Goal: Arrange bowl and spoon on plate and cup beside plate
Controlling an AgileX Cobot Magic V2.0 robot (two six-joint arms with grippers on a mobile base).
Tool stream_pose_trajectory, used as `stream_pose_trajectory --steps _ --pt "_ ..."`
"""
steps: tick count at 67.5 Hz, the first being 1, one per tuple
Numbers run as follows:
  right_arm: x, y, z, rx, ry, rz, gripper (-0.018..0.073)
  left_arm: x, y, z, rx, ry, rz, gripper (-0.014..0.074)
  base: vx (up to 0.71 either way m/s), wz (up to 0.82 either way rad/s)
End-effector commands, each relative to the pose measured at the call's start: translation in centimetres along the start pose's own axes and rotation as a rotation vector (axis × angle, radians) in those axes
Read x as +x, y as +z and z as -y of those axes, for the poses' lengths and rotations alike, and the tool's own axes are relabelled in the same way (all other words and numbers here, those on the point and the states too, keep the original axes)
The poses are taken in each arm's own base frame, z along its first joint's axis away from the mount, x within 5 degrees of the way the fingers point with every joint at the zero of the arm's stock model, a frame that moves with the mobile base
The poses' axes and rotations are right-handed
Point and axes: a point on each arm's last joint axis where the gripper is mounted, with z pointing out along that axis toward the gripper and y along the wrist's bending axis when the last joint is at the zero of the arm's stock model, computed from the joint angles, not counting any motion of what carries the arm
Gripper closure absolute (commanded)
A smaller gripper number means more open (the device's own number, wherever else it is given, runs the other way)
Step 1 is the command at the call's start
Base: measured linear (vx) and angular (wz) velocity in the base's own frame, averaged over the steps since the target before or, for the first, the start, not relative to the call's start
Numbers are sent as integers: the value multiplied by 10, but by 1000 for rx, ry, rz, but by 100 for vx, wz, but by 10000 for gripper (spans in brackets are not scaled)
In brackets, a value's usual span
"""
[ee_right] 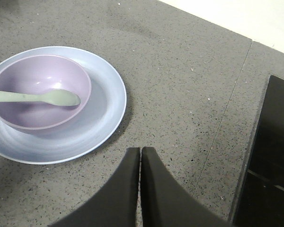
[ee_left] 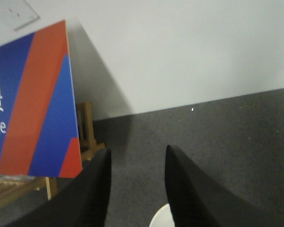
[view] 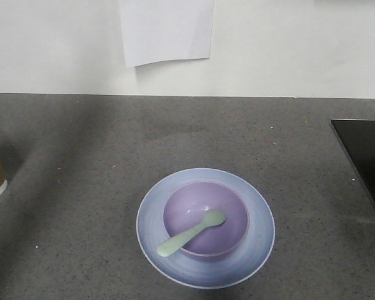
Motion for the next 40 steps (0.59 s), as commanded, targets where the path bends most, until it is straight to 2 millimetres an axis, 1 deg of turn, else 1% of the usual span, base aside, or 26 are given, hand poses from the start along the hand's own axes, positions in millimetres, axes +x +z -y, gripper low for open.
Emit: stream_pose_trajectory --steps 1,6,12,17,28,34,40 --pt "-12 -4 3 23 -5 89 562 -4 9 -12 40 -41 30 319 0 0" --pt "-12 -4 2 19 -2 88 562 -2 23 -17 60 -62 24 319 0 0" --pt "-11 -4 2 13 3 85 562 0 34 -30 49 -105 24 321 0 0" --pt "-11 -4 1 1 13 83 562 9 45 -43 53 -155 -39 321 0 0" --pt "-11 -4 0 -5 17 86 562 31 72 -72 82 -206 -156 321 0 0" --pt "-11 -4 0 -6 17 81 562 40 79 -87 93 -260 -194 321 0 0" --pt "-11 -4 0 -6 17 78 562 48 88 -92 126 -293 -235 321 0 0"
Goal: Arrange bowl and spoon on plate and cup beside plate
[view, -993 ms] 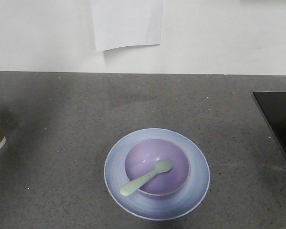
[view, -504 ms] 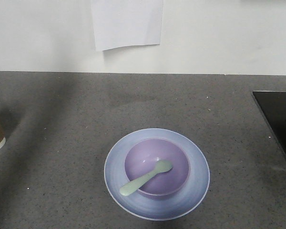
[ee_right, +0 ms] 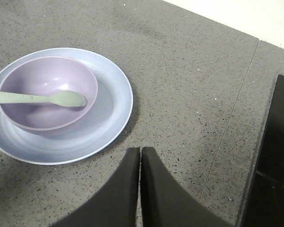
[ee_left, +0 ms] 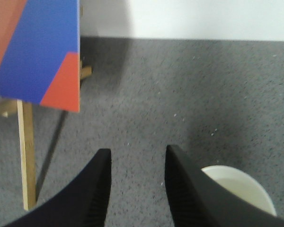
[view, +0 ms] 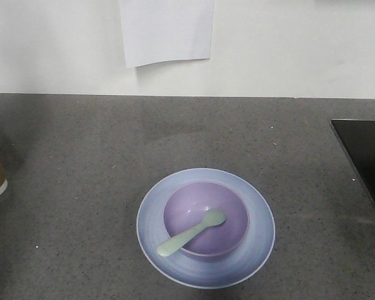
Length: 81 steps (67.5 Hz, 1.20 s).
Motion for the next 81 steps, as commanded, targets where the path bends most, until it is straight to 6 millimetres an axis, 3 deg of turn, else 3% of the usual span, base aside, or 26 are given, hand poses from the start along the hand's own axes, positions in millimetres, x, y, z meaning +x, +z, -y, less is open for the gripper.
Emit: stream_pose_trajectory --steps 1,21,81 --pt "-10 -4 2 15 1 76 562 -5 -10 -9 44 -33 57 321 0 0" --pt "-14 -5 2 21 0 120 562 8 32 -5 140 -43 -136 304 0 0" --pt "-14 -5 2 21 0 120 562 29 84 8 234 -15 -381 284 0 0"
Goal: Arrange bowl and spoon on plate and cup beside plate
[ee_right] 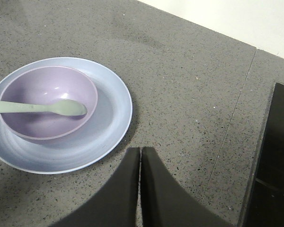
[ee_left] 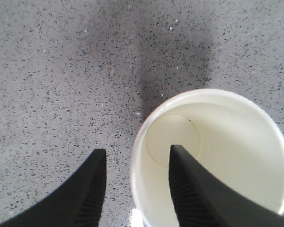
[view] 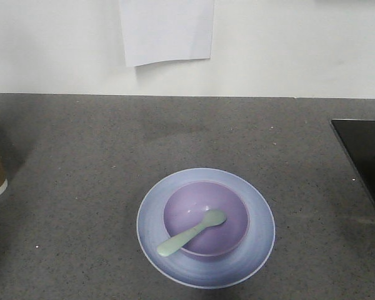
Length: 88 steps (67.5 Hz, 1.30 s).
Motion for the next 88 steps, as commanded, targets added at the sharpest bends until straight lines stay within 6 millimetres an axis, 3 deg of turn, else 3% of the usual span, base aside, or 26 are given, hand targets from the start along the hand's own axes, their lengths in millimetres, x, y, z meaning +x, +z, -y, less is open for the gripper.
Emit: stream_pose_trajectory --steps 1,20,27,40,49,61,72,79,88 --pt "-12 -4 2 17 0 91 562 -4 -12 2 8 2 59 284 0 0" --pt "-12 -4 2 17 0 91 562 -6 10 0 20 -3 -18 303 0 0" --pt "-12 -4 2 17 0 90 562 -5 10 0 23 -4 -23 373 0 0" --pt "-12 -4 2 17 0 90 562 -4 8 4 56 2 -25 606 0 0" --pt "-12 -4 2 17 0 90 562 -4 -4 17 179 24 23 605 0 0" --pt "-12 -4 1 9 7 91 562 0 -40 57 336 113 123 605 0 0" --pt "-12 -4 1 -1 15 92 562 18 -72 117 424 274 169 605 0 0" --pt "-12 -4 1 -1 15 92 562 31 -82 152 466 384 166 605 0 0" --pt "-12 -4 1 -1 15 88 562 44 -82 176 445 433 131 605 0 0"
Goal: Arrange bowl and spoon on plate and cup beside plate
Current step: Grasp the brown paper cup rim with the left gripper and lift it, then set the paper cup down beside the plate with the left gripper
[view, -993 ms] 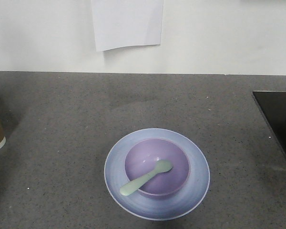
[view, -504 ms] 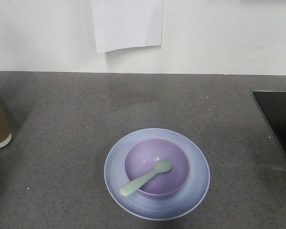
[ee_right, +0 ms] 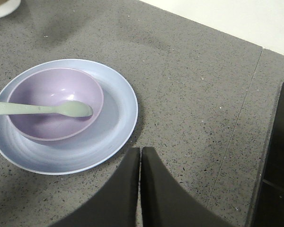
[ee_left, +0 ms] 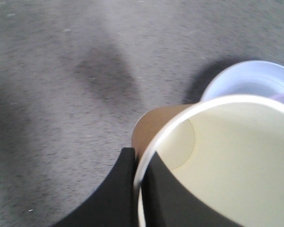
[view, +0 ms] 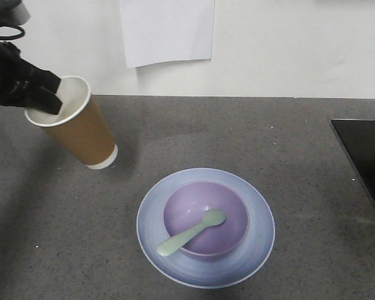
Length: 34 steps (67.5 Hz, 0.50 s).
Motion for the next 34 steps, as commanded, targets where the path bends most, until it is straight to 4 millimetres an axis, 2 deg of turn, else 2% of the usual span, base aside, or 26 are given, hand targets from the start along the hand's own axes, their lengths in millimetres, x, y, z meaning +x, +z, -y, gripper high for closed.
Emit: stream_pose_trajectory --steps 1,8,20,34 --pt "-11 -4 2 15 1 85 562 2 -12 22 -7 28 22 605 0 0" --pt "-11 -4 2 14 1 76 562 13 5 26 -8 34 -52 605 0 0" --pt "-10 -4 2 13 1 75 562 34 31 19 4 9 -161 605 0 0" --pt "-10 -4 2 13 1 75 562 40 43 19 11 12 -164 605 0 0"
